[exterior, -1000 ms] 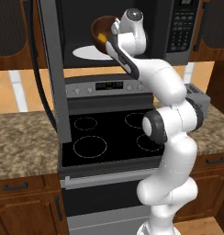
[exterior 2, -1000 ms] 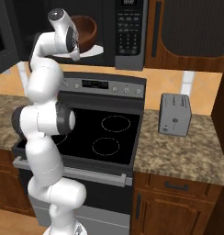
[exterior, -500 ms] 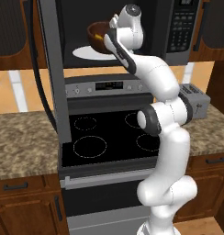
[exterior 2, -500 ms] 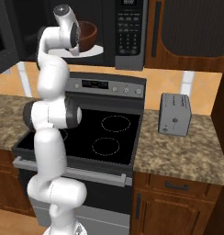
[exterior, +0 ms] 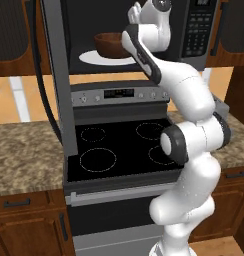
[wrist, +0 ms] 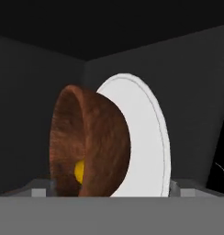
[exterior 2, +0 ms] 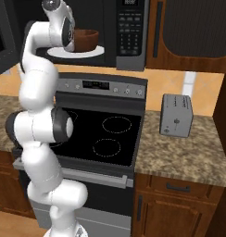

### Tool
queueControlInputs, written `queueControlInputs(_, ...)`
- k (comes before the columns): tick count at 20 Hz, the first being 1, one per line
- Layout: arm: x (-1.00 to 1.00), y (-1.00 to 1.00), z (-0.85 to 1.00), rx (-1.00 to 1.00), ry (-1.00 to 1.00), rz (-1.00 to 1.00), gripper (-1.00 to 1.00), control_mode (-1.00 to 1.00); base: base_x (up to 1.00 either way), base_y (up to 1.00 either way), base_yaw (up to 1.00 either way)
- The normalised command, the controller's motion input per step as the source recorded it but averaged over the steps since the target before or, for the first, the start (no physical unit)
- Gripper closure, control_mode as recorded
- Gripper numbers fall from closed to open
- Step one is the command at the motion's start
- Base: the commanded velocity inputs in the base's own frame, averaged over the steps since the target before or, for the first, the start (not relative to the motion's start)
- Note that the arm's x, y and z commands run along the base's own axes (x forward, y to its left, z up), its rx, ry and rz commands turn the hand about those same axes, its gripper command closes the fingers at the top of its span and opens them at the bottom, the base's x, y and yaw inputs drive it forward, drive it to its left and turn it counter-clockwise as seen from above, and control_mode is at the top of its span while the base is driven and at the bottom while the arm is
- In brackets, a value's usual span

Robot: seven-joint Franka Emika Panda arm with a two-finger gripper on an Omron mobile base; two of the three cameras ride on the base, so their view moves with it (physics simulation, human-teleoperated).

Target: Pick the lemon from the sink and place it in the bowl. Then pick the bowl and place it in the microwave. Then close the microwave door and press the start button.

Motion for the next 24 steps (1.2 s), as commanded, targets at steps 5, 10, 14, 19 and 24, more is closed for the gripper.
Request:
queueControlInputs(5,-1.0,-0.1,-1.0,0.0,-0.27,0.11,-1.0,-1.0,0.0,0.0,0.0)
queueControlInputs(10,-1.0,-0.05,-0.52,0.01,-0.11,0.1,-1.0,-1.0,0.0,0.0,0.0)
queueControlInputs(14,-1.0,0.06,-0.17,-0.01,0.0,0.24,-1.0,-1.0,0.0,0.0,0.0)
queueControlInputs(19,-1.0,0.29,-0.55,-0.09,0.0,0.26,-1.0,-1.0,0.0,0.0,0.0)
queueControlInputs(24,-0.99,0.35,-0.98,-0.18,0.05,0.33,-1.0,-1.0,0.0,0.0,0.0)
